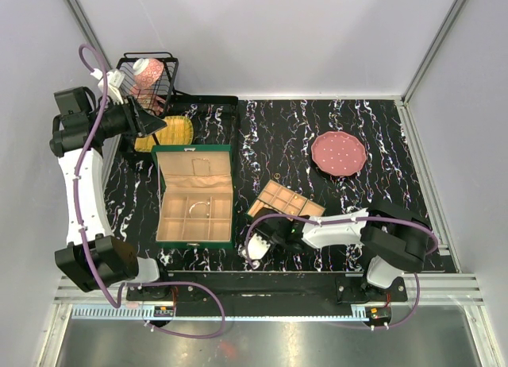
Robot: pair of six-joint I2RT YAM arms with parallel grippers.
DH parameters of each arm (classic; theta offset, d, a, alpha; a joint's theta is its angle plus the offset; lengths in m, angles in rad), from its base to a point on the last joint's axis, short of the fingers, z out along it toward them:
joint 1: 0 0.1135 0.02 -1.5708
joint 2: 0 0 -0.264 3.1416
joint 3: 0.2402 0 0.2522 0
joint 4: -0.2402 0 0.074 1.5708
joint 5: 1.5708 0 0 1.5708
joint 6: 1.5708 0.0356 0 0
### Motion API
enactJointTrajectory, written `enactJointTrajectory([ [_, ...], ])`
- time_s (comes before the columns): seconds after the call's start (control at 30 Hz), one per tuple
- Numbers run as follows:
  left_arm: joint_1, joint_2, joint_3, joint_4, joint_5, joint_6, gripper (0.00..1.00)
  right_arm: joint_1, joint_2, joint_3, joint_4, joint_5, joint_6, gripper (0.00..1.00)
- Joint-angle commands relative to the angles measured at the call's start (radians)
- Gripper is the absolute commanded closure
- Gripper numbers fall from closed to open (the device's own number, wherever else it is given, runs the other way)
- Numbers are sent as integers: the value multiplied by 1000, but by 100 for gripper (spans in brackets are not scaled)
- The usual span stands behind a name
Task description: Organize the mixed jewelry
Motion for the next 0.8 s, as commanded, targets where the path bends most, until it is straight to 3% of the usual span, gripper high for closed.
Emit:
enactJointTrajectory([
  [0.0, 16, 1, -9, 38, 32, -1, 57, 15, 26, 30, -65, -46, 28, 100],
  [0.77, 56, 3, -18, 36, 76, -9, 58, 18, 59, 65, -131, -105, 77, 94],
])
